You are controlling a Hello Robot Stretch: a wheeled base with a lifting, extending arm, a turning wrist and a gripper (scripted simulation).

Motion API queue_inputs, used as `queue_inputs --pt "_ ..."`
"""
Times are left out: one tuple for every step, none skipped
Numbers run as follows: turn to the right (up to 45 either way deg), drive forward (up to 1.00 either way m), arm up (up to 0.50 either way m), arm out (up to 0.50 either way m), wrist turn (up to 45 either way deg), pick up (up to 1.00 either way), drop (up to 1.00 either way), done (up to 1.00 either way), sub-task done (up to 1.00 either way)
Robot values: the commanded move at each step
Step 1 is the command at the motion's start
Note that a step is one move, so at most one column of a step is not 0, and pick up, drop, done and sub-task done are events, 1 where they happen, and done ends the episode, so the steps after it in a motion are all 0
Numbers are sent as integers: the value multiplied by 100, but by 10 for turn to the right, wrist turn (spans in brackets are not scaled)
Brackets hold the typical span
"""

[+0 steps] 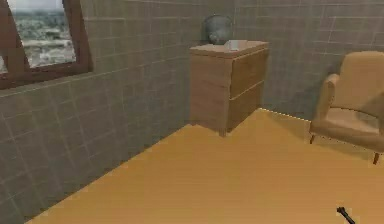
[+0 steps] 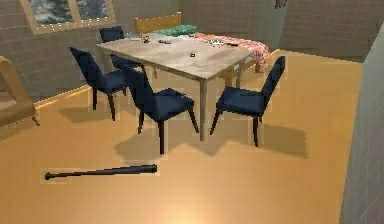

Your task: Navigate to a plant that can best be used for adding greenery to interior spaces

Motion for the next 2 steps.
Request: queue_inputs --pt "330 0 0 0 0 0 0 0 0" --pt "0 10 0 0 0 0 0 0 0"
